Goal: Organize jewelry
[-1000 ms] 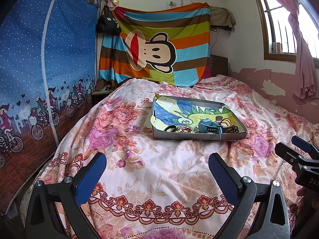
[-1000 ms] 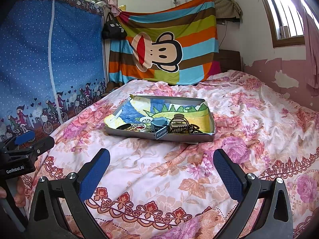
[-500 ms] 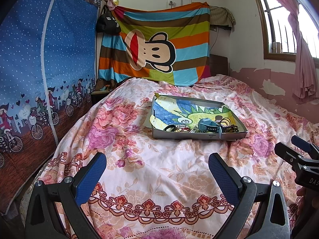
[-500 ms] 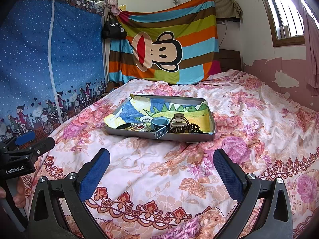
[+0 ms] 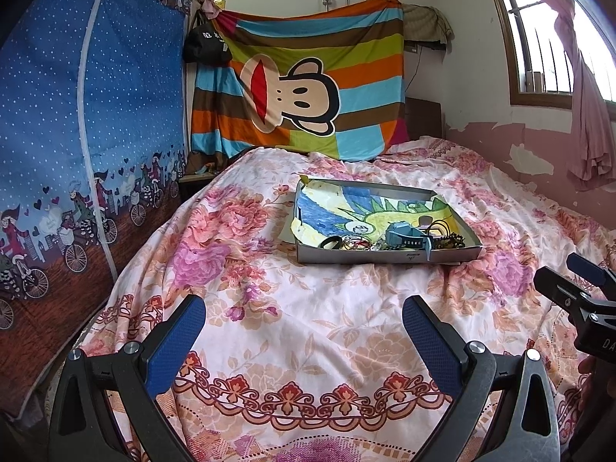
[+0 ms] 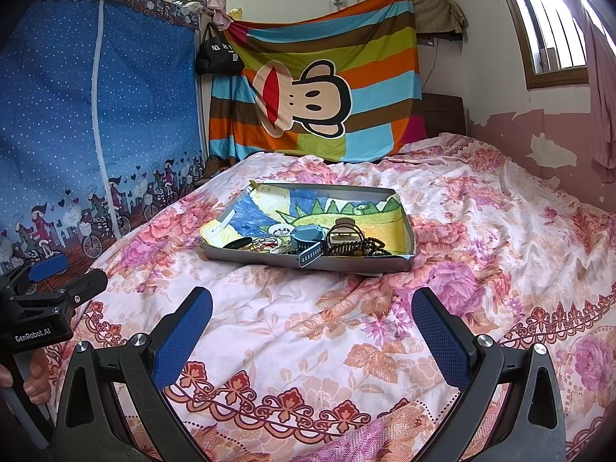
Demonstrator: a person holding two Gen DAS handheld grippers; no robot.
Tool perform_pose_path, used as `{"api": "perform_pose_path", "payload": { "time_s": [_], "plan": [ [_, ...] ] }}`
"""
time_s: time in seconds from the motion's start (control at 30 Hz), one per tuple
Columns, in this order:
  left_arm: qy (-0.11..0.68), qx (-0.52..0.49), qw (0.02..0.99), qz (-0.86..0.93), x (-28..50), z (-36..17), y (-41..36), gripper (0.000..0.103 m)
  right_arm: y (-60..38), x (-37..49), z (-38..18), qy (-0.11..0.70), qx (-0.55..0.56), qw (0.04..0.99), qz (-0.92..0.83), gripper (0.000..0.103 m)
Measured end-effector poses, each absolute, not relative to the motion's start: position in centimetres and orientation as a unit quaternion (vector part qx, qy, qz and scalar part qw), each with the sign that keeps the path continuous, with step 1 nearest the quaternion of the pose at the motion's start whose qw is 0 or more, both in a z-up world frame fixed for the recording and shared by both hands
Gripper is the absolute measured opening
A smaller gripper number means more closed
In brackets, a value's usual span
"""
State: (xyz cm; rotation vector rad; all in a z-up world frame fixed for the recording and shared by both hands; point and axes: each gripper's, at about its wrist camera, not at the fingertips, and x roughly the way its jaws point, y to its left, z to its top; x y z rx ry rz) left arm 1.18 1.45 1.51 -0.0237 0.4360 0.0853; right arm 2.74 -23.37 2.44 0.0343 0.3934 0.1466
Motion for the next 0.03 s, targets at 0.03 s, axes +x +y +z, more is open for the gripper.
{"api": "perform_pose_path", "payload": {
  "time_s": [0.03],
  "plan": [
    [0.217, -0.011, 0.975, 0.042, 1.15, 1.48, 1.53, 0.103, -23.37, 2.74, 2.44, 0.195, 0.017, 0.978, 0.073, 0.102]
  ]
}}
